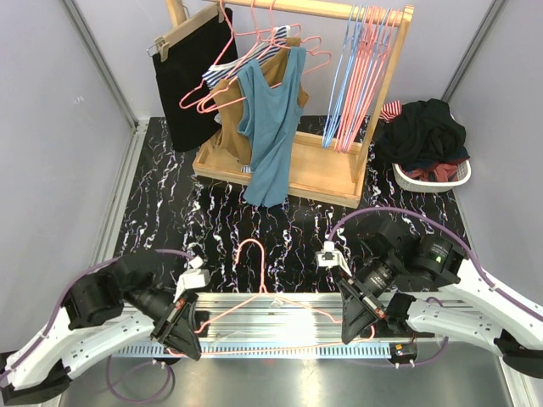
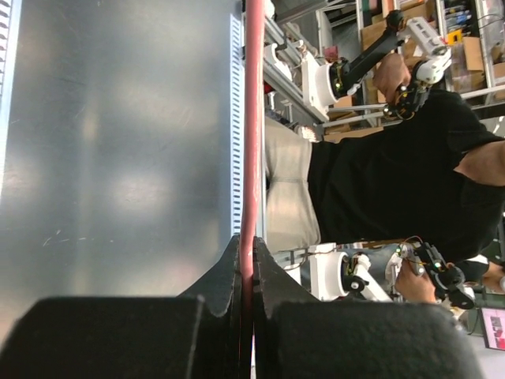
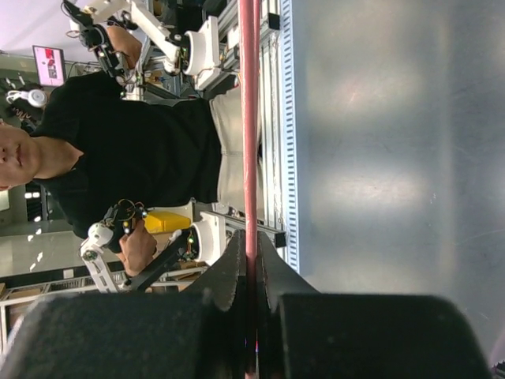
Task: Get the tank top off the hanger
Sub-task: Pass the hanger from the left arm to the right
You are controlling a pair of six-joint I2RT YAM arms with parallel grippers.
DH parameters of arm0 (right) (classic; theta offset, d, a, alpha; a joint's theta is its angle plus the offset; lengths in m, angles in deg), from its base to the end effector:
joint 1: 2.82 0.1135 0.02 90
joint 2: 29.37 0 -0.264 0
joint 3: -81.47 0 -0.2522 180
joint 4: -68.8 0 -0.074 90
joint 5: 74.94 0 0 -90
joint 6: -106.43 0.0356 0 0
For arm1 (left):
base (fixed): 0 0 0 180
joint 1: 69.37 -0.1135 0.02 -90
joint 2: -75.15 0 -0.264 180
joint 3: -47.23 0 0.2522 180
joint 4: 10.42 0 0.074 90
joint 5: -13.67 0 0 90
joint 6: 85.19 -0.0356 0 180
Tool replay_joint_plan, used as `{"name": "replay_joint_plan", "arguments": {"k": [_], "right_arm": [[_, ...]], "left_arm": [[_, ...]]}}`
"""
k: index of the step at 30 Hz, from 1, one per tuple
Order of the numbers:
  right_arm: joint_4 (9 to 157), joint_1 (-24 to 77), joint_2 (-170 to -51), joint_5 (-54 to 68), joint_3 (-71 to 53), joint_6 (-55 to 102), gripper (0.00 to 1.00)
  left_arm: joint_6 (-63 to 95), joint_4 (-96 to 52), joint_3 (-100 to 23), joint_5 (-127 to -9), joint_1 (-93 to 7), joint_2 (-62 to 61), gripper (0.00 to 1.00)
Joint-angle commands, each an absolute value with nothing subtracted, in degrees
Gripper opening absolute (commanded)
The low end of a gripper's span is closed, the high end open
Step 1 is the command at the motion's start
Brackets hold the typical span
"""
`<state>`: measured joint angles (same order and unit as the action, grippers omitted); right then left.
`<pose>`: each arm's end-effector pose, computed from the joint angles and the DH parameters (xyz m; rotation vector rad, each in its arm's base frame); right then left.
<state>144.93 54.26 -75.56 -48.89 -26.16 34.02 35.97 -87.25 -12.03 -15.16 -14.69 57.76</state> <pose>0.0390 0.1192 0.3467 1.3231 -2.0718 -1.7195 -0.0078 -0.0430 0.3085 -1.1998 -2.1755 1.8701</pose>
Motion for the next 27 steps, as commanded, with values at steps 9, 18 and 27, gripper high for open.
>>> {"name": "replay_joint_plan", "arguments": {"k": [9,18,27], "right_arm": [[149.35,55.28,-74.28,-33.74,-21.32,32.34,0.0],[153.14,55.37,-73.23,-2.29,-7.71,33.49,0.0],[142.86,55.28,-78.04,35.69,3.72,32.61,0.0]], "left_arm": [[26.52,-104.15,-27.78,-61.02,-14.35,49.49,0.99],[32.85,-103.82,-44.86,-97.52,-14.35,51.23,0.99],[33.46,-97.05,-34.22,-91.54,-14.35,53.61,0.99]]}}
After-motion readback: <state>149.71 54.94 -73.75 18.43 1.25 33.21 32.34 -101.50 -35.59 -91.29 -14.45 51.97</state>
